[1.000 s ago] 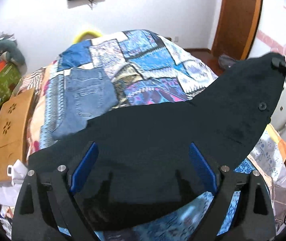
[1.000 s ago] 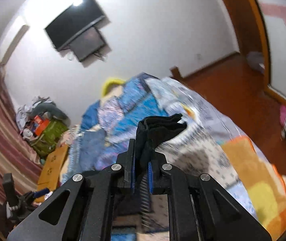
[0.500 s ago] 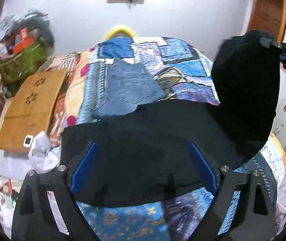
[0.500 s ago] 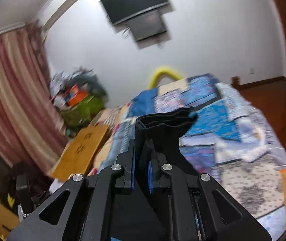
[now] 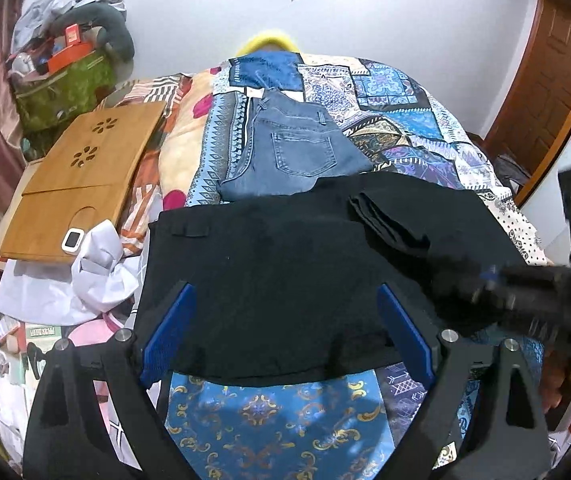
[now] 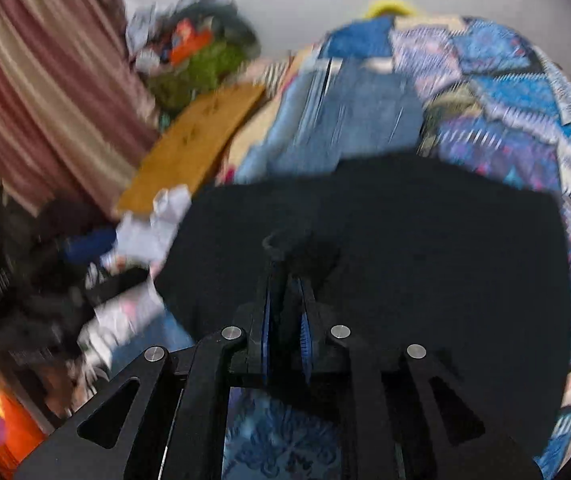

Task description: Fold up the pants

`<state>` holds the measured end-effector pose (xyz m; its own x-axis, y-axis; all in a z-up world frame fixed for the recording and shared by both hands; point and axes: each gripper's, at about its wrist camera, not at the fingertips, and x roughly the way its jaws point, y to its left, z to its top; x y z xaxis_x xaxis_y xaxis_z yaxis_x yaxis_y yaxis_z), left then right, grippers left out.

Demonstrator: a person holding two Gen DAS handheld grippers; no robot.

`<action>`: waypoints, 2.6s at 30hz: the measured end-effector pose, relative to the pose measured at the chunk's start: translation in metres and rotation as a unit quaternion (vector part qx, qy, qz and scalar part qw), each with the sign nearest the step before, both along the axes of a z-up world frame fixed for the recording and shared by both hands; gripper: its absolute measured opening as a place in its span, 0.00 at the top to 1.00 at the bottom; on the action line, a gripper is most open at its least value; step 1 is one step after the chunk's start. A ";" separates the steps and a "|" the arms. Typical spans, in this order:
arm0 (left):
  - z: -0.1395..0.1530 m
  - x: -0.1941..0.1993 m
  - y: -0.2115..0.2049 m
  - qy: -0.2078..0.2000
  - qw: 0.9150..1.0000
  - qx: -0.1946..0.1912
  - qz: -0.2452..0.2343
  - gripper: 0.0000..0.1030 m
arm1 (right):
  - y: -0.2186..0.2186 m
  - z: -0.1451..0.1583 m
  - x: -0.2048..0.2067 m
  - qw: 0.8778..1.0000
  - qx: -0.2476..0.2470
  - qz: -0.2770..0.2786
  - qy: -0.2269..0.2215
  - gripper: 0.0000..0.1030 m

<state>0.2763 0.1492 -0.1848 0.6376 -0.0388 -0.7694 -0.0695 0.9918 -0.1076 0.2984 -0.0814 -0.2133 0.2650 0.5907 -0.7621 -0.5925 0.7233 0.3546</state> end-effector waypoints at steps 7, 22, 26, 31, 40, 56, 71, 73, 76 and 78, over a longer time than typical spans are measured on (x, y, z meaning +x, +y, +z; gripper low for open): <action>0.011 0.013 -0.014 -0.012 1.000 0.015 -0.013 0.10 | -0.023 0.029 -0.004 0.999 -0.007 0.021 -0.032 0.55; 0.029 0.091 -0.098 -0.021 0.993 0.042 -0.105 0.10 | -0.102 0.063 0.062 0.989 -0.046 -0.063 -0.123 0.52; 0.010 0.116 -0.122 0.005 0.990 0.054 -0.130 0.10 | -0.104 0.044 0.079 0.992 -0.054 -0.053 -0.102 0.52; -0.029 0.140 -0.139 0.067 0.984 0.066 -0.150 0.11 | -0.099 0.008 0.094 0.993 -0.090 -0.029 -0.071 0.48; -0.056 0.133 -0.128 0.084 0.982 0.074 -0.152 0.05 | -0.122 -0.013 0.079 0.993 -0.097 -0.035 -0.054 0.35; -0.039 0.066 -0.102 0.054 0.988 0.099 -0.108 0.05 | -0.161 -0.012 0.036 0.991 -0.079 -0.103 -0.028 0.28; -0.001 0.006 -0.014 0.012 0.998 0.060 0.010 0.05 | -0.081 0.061 0.012 0.989 -0.043 -0.046 -0.135 0.27; -0.004 -0.001 0.002 0.020 0.999 0.036 0.026 0.05 | -0.065 0.059 0.009 0.988 -0.047 -0.031 -0.143 0.27; -0.015 -0.015 0.030 0.040 0.997 -0.019 0.055 0.05 | -0.042 0.044 0.006 0.988 -0.063 -0.004 -0.139 0.27; -0.024 -0.023 0.043 0.055 0.995 -0.055 0.067 0.05 | -0.029 0.031 0.005 0.988 -0.081 0.010 -0.134 0.27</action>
